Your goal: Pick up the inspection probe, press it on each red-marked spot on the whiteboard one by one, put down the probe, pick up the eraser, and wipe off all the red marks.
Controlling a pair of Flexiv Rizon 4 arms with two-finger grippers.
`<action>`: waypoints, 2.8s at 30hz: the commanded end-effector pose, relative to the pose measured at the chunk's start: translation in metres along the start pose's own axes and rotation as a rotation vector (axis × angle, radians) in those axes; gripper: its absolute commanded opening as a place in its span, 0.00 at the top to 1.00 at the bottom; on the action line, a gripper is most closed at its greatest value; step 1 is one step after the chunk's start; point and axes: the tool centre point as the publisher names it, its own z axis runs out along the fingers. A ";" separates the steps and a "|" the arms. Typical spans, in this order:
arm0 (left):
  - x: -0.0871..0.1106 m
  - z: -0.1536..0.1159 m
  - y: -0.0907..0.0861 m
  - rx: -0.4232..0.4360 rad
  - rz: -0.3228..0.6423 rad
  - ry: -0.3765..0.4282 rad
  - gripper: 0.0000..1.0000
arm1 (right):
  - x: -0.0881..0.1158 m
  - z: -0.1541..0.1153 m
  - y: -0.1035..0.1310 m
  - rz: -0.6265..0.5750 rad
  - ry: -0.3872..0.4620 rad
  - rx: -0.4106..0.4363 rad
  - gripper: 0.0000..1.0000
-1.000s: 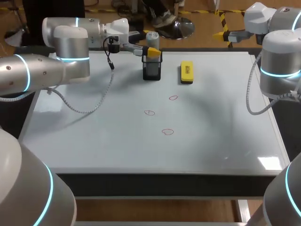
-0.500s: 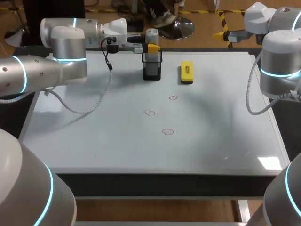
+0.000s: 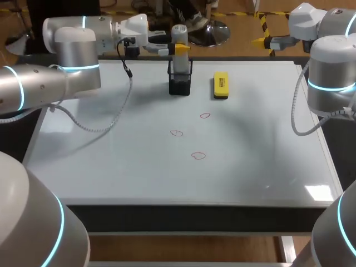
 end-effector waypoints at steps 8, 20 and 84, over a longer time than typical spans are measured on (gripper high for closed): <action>0.005 -0.007 -0.040 -0.009 0.032 -0.008 1.00 | 0.000 0.000 0.000 0.000 0.001 0.001 0.00; 0.008 -0.017 -0.072 -0.007 0.058 0.009 1.00 | 0.000 0.000 0.000 0.000 0.001 0.001 0.00; 0.001 -0.200 -0.019 -0.081 0.033 -0.075 1.00 | 0.000 0.000 0.000 0.000 0.001 0.001 0.00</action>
